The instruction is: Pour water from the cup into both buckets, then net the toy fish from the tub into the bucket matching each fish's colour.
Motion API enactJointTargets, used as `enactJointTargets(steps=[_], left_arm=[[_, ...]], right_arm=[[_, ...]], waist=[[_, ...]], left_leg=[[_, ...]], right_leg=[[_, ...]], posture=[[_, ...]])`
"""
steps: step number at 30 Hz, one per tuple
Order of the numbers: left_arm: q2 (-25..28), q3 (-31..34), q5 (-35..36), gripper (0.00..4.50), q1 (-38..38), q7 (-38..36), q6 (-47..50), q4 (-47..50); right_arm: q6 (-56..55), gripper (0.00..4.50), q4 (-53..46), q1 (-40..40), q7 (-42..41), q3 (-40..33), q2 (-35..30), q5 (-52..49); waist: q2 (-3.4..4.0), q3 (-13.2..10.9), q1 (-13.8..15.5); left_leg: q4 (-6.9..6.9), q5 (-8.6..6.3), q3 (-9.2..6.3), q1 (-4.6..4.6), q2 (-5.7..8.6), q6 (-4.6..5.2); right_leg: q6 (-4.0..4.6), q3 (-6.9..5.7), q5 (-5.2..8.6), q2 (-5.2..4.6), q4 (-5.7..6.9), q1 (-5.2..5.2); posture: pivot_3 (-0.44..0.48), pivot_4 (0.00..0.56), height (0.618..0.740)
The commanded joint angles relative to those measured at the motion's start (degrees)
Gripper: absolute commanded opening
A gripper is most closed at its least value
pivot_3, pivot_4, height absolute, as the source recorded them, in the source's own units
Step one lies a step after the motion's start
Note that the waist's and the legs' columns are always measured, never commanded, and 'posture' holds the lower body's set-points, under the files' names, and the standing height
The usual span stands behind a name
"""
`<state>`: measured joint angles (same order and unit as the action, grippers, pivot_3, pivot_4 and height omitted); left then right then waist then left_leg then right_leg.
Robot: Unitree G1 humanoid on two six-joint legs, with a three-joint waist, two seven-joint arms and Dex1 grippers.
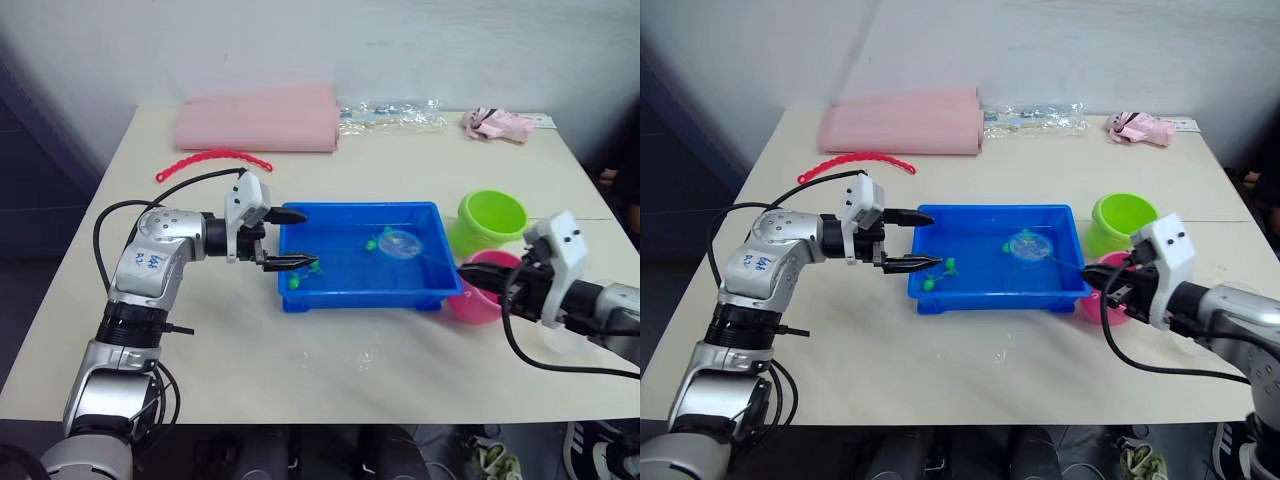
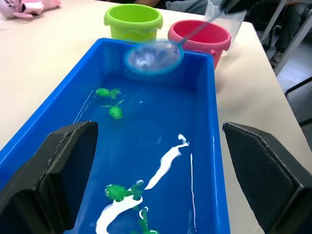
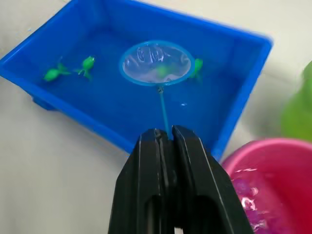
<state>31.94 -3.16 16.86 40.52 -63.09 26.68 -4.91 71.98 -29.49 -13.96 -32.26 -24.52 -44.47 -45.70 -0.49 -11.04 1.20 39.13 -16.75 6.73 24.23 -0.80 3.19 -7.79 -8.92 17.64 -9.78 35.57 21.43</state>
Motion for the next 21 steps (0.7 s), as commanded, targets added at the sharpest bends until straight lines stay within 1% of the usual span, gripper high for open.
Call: enactJointTargets(steps=[1,5,7,10,15,21], left_arm=[[1.6,2.5,1.9,4.47,-1.3,1.9,1.7,4.9],[2.7,3.2,2.6,4.47,-3.0,3.3,2.9,7.8],[3.0,3.4,3.0,4.47,-3.4,3.8,3.5,8.8],[3.3,3.5,3.2,4.47,-4.0,4.4,4.1,9.9],[3.7,3.7,3.6,4.47,-4.2,4.9,4.5,10.4],[3.0,2.9,3.5,4.47,-3.2,4.8,3.5,8.8]], right_arm=[[2.7,0.00,5.6,-4.1,2.7,3.8,2.7,-0.4],[5.1,0.00,11.6,-8.6,6.1,4.5,8.6,-0.9],[5.0,0.00,12.9,-9.7,7.0,5.1,9.9,-0.2],[5.9,0.00,14.7,-11.3,8.8,4.0,12.1,-0.7],[6.2,0.00,13.4,-10.6,8.7,3.6,11.2,-1.2],[9.3,0.00,10.9,-10.9,10.0,-0.2,11.1,-3.9]], waist=[[0.01,0.0,0.1],[0.01,0.0,0.0],[0.02,0.0,0.1],[0.02,0.0,0.1],[0.03,0.0,0.1],[0.03,0.0,0.0]], left_leg=[[-0.01,0.01,0.02,-0.01,0.00,-0.01],[-0.04,0.02,0.10,0.01,0.00,-0.03],[-0.06,0.02,0.14,0.01,-0.01,-0.03],[-0.06,0.02,0.15,0.01,0.00,-0.04],[-0.09,0.02,0.17,0.01,0.00,-0.04],[-0.10,0.02,0.19,0.01,-0.01,-0.04]], right_leg=[[0.00,0.02,0.00,0.00,0.04,0.02],[0.00,0.03,0.00,0.03,0.04,0.08],[0.00,0.04,0.00,0.04,0.05,0.10],[0.00,0.04,0.00,0.04,0.05,0.11],[0.00,0.06,0.00,0.04,0.04,0.13],[0.00,0.07,0.00,0.05,0.04,0.15]], posture=[[0.000,0.150,0.738],[0.000,0.150,0.738],[0.000,0.150,0.738],[0.000,0.150,0.738],[0.000,0.150,0.738],[0.000,0.150,0.738]])
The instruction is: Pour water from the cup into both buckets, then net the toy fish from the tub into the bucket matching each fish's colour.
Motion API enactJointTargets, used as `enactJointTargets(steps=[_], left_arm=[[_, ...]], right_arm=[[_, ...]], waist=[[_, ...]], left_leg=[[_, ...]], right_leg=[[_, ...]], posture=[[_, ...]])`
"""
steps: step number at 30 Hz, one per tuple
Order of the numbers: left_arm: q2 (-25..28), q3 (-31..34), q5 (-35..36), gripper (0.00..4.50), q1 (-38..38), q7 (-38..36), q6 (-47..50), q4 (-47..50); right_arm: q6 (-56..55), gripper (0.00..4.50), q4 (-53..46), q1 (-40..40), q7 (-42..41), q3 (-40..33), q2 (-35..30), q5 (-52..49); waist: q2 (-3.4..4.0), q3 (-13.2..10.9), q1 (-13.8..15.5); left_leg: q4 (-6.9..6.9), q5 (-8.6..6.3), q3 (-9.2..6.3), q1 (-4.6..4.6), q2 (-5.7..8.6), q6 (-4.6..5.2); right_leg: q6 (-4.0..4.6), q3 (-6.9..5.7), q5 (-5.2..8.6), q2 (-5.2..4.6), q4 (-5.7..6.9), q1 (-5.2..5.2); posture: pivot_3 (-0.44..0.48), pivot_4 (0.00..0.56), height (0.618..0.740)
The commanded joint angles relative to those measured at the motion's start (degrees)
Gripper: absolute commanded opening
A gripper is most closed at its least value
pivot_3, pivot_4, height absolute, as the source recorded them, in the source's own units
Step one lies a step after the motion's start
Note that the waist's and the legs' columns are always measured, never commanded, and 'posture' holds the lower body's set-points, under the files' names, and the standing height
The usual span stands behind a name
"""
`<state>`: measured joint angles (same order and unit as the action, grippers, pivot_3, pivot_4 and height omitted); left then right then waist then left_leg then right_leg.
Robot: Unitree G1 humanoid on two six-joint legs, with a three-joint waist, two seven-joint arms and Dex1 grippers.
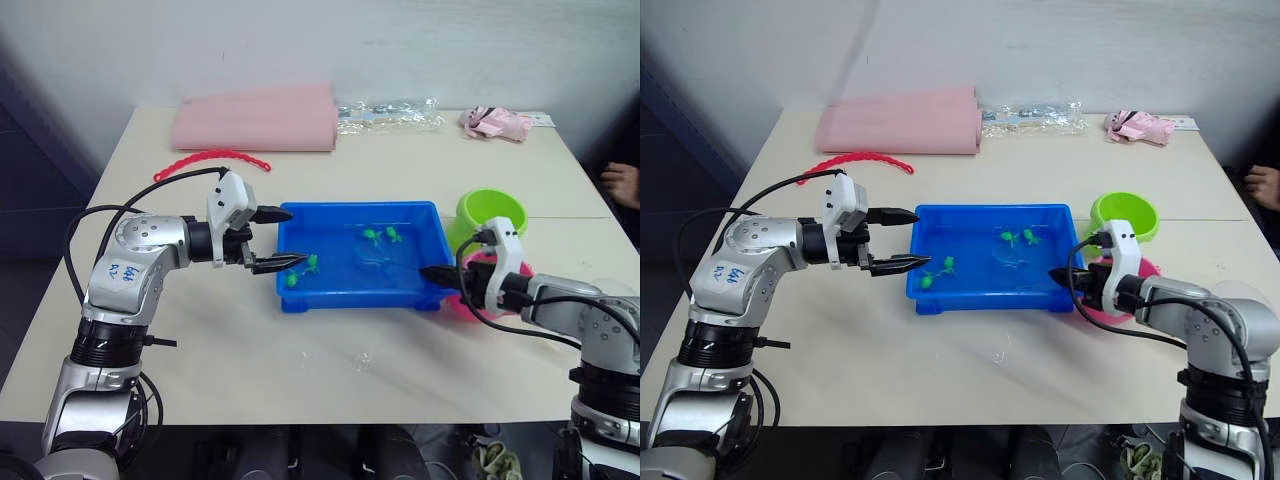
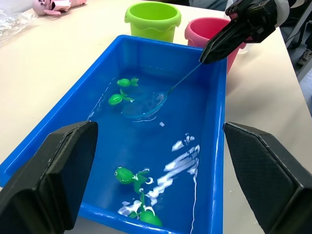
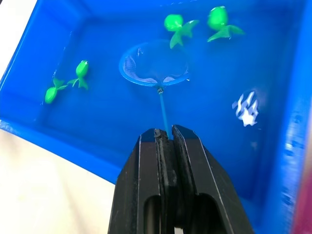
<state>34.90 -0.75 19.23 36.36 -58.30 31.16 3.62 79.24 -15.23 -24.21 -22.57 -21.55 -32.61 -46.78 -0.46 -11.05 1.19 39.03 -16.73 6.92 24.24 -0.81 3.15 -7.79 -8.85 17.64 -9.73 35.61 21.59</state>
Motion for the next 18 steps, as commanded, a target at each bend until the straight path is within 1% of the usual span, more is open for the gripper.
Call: enactJointTargets(steps=[1,5,8,10,14,18], left_arm=[[-0.2,0.3,1.0,4.47,1.2,0.0,-1.2,-0.1],[-0.7,-0.2,0.7,4.47,2.3,-0.4,-2.2,-1.9],[-1.3,-0.8,0.5,4.47,3.3,-0.9,-3.3,-3.4],[-1.7,-1.1,0.5,4.47,3.7,-0.9,-3.7,-3.8],[-2.2,-1.4,0.4,4.47,4.0,-0.8,-4.2,-4.3],[-2.3,-1.3,0.5,4.47,4.0,-0.7,-4.3,-4.3]], right_arm=[[3.3,0.00,-4.2,-0.6,0.2,-3.9,-0.9,-3.8],[8.9,0.00,-6.3,-1.4,1.1,-7.6,-0.8,-6.9],[11.8,0.00,-6.2,-1.9,4.1,-9.0,-0.6,-5.0],[11.8,0.00,-6.0,-1.8,5.7,-9.2,-0.3,-3.4],[10.5,0.00,-4.6,-2.1,7.7,-7.6,0.2,-0.6],[6.1,0.00,-2.7,-2.9,8.7,-4.7,0.9,2.9]], waist=[[0.00,0.0,0.0],[0.00,0.0,0.1],[0.00,0.0,0.0],[0.00,0.0,0.1],[0.00,0.0,0.0],[0.00,0.0,-0.1]], left_leg=[[0.00,0.00,0.00,0.00,0.00,0.00],[0.00,0.00,0.00,0.00,-0.01,0.00],[-0.01,-0.01,0.00,0.00,-0.01,0.00],[-0.01,0.00,0.00,0.00,-0.01,0.00],[-0.03,-0.01,0.03,0.00,0.00,-0.01],[-0.05,-0.01,0.07,0.00,0.00,-0.01]], right_leg=[[0.00,0.00,0.00,0.01,0.00,0.00],[0.00,0.01,0.00,0.01,0.00,0.00],[0.00,0.01,0.00,0.00,0.00,0.00],[0.00,0.01,0.00,0.00,0.00,0.01],[0.00,0.03,0.00,0.00,-0.01,0.02],[0.00,0.05,0.00,0.01,0.00,0.05]], posture=[[0.000,0.150,0.738],[0.000,0.150,0.738],[0.000,0.150,0.738],[0.000,0.150,0.738],[0.000,0.150,0.738],[0.000,0.150,0.738]])
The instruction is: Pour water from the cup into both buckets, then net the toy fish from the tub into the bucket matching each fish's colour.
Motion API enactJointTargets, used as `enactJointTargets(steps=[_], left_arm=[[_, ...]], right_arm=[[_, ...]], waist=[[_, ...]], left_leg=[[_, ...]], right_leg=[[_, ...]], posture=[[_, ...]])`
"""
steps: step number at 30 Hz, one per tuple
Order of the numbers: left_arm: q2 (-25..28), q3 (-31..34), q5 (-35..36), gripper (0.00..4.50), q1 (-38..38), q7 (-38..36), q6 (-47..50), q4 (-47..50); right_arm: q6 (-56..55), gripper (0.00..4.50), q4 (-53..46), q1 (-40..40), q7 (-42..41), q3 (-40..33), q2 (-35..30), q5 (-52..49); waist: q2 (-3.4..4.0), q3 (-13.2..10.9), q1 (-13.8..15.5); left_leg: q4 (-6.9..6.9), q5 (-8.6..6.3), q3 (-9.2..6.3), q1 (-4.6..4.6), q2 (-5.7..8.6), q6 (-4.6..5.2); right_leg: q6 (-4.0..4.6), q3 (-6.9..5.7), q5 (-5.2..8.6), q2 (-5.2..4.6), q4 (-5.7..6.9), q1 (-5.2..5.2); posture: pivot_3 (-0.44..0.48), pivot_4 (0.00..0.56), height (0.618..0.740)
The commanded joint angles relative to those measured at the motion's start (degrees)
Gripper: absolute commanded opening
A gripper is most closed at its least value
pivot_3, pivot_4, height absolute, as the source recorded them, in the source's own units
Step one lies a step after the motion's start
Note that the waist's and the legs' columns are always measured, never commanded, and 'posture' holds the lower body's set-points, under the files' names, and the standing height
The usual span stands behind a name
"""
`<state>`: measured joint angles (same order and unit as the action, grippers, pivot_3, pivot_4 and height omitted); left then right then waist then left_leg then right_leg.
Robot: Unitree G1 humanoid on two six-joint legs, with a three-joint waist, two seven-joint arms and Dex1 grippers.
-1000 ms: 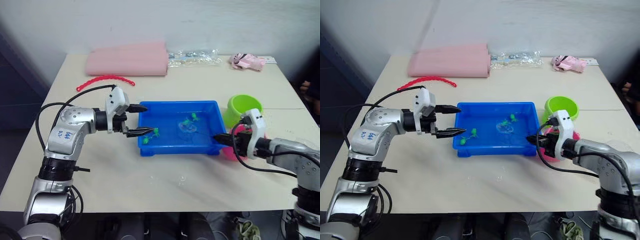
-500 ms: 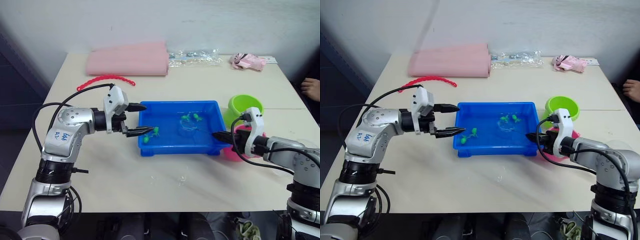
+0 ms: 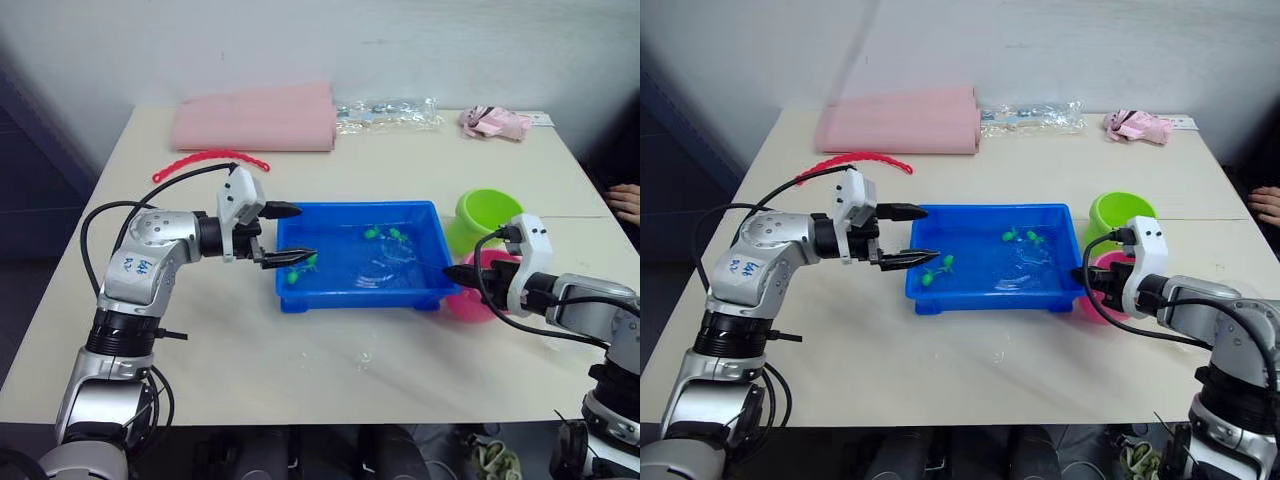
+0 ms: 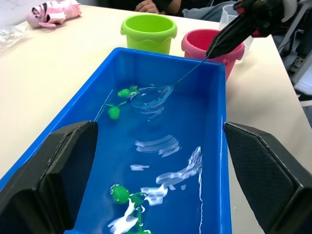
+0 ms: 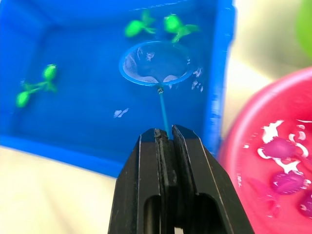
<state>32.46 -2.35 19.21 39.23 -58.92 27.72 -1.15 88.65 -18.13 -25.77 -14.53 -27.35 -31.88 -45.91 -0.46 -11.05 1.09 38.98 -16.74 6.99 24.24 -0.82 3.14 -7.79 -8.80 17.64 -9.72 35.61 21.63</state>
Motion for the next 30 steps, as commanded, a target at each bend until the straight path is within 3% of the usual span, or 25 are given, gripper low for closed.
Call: enactJointTargets(steps=[1,9,14,22,30], left_arm=[[0.2,0.3,0.5,4.47,1.2,-0.1,-0.9,0.3],[0.3,0.6,0.5,4.47,1.2,0.2,-0.9,0.4],[0.0,0.3,0.4,4.47,1.3,0.1,-1.3,-0.2],[-2.8,-0.9,0.7,4.47,4.5,-0.9,-2.7,-4.3],[-7.9,-2.2,1.0,4.47,9.6,-3.2,-3.8,-9.4]], right_arm=[[-4.8,0.00,0.8,-1.5,0.7,2.1,0.3,3.0],[-24.6,0.00,-0.1,0.6,-5.1,14.6,-4.5,13.1],[-30.6,0.00,-4.8,4.5,-9.1,16.5,-8.3,15.1],[-33.4,0.00,-12.2,10.1,-10.5,13.6,-11.2,15.1],[-29.7,0.00,-21.1,14.4,-9.8,1.1,-13.2,11.8]], waist=[[0.00,0.0,-0.1],[0.01,0.0,-0.4],[0.01,0.0,-0.4],[0.00,0.0,0.3],[0.00,0.0,0.3]], left_leg=[[0.00,0.00,0.01,0.00,0.00,0.00],[-0.04,0.00,0.05,0.01,0.01,0.00],[-0.06,0.00,0.06,0.00,0.00,0.00],[-0.02,0.00,0.05,0.00,0.00,0.00],[0.00,0.00,0.02,0.01,0.00,0.01]], right_leg=[[0.00,0.01,0.00,0.00,0.00,0.01],[-0.01,0.05,0.00,0.01,-0.03,0.05],[-0.01,0.05,0.00,0.01,-0.05,0.05],[-0.01,0.04,0.00,0.00,-0.05,0.02],[-0.01,0.01,0.00,0.01,-0.07,-0.01]], posture=[[0.000,0.150,0.738],[0.000,0.150,0.738],[0.000,0.150,0.738],[0.000,0.150,0.738],[0.000,0.150,0.738]])
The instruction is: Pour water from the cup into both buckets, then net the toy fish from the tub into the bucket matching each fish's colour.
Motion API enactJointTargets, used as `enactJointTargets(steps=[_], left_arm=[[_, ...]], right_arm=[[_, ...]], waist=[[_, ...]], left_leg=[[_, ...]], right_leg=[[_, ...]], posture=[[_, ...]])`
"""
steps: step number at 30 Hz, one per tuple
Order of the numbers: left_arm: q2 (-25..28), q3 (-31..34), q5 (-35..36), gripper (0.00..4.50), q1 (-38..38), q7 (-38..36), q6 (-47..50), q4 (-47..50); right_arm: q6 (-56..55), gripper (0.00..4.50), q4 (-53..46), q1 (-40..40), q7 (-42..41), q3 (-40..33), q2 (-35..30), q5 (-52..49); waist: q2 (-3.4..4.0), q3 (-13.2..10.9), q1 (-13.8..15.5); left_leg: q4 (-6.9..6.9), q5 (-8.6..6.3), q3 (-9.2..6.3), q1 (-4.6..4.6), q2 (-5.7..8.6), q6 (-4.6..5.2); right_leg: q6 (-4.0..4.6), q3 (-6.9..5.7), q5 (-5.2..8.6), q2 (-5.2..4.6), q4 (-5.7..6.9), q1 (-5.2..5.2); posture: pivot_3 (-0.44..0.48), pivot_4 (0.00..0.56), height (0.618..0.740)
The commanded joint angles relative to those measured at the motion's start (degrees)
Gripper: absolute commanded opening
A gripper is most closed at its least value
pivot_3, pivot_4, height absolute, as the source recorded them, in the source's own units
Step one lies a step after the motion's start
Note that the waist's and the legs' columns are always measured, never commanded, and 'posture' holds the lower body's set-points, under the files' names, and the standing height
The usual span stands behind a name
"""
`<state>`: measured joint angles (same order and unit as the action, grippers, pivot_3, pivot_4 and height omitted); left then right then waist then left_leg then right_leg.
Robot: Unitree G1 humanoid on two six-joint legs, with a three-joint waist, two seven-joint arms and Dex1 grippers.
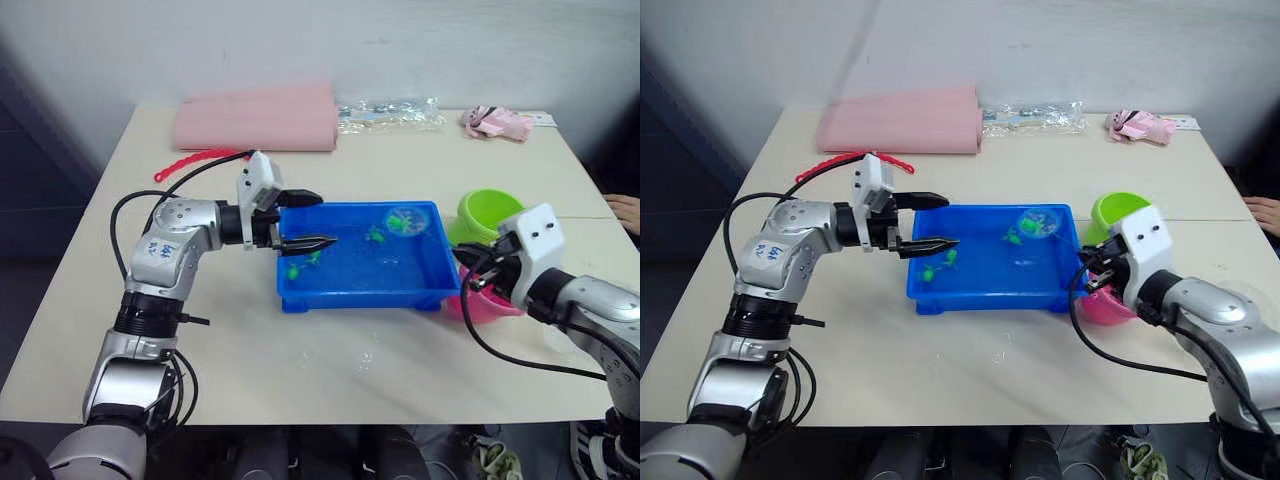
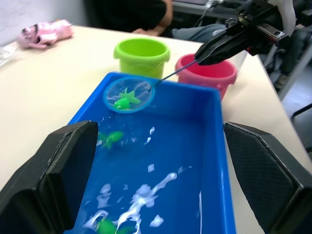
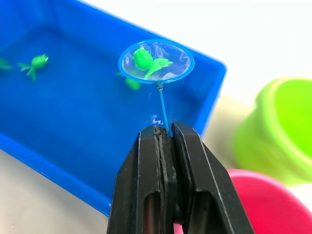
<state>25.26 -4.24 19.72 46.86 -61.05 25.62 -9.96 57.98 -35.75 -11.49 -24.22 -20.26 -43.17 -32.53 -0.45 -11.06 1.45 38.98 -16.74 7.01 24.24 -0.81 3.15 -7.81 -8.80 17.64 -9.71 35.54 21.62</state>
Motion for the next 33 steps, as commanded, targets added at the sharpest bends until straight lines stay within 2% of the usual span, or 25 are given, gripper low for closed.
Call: enactJointTargets(steps=[1,6,12,18,23,26,33], left_arm=[[-0.9,-0.4,0.4,4.47,2.2,-1.2,-2.0,-1.1],[-2.3,-1.0,-0.1,4.47,4.1,-2.1,-4.0,-4.1],[-2.5,-0.9,-0.2,4.47,4.5,-2.1,-4.8,-4.6],[-1.3,0.0,-0.1,4.47,3.5,-1.0,-4.1,-2.6],[0.0,0.8,0.5,4.47,1.6,0.2,-2.6,0.3],[0.6,1.1,0.7,4.47,0.9,0.8,-1.9,1.4],[1.5,1.5,1.0,4.47,0.2,1.5,-0.9,2.2]], right_arm=[[1.1,0.00,-3.8,0.2,-0.2,-6.9,-2.2,-2.0],[-3.2,0.00,0.7,3.8,-4.0,-12.1,-10.9,3.6],[-18.4,0.00,10.9,7.0,-8.1,-9.0,-17.3,14.0],[-50.6,0.00,26.1,9.2,-7.3,3.6,-26.9,36.5],[-75.6,0.00,37.7,7.8,6.9,11.6,-38.0,60.4],[-80.2,0.00,40.6,4.9,9.4,13.1,-38.7,63.7],[-84.5,0.00,43.9,0.2,7.9,12.9,-38.4,64.2]], waist=[[0.00,0.0,0.0],[0.01,0.0,0.0],[0.01,0.0,-0.1],[0.01,0.0,-0.3],[0.20,-0.1,-0.5],[0.21,-0.1,-0.7],[0.21,-0.1,-0.7]], left_leg=[[0.00,0.00,0.00,0.00,0.00,0.00],[-0.01,0.00,0.00,-0.01,-0.01,0.01],[-0.01,0.00,0.02,-0.01,0.00,0.01],[-0.01,0.00,0.06,-0.04,-0.01,0.00],[0.00,0.02,0.08,-0.05,-0.01,-0.02],[-0.01,0.07,0.03,-0.05,-0.07,-0.11],[0.01,0.08,-0.01,-0.05,-0.06,-0.13]], right_leg=[[0.00,0.00,0.00,0.00,0.00,0.00],[0.00,0.00,0.00,0.02,-0.02,-0.01],[-0.01,0.00,0.00,0.02,-0.02,-0.02],[-0.02,0.03,0.00,0.02,-0.01,-0.02],[-0.03,0.10,0.01,-0.02,-0.01,0.00],[-0.03,0.07,0.01,0.02,-0.01,0.00],[-0.03,0.03,0.01,0.03,-0.02,-0.06]], posture=[[0.000,0.150,0.738],[0.000,0.150,0.738],[0.000,0.150,0.738],[0.000,0.150,0.738],[0.000,0.150,0.738],[0.000,0.150,0.738],[0.000,0.150,0.738]])
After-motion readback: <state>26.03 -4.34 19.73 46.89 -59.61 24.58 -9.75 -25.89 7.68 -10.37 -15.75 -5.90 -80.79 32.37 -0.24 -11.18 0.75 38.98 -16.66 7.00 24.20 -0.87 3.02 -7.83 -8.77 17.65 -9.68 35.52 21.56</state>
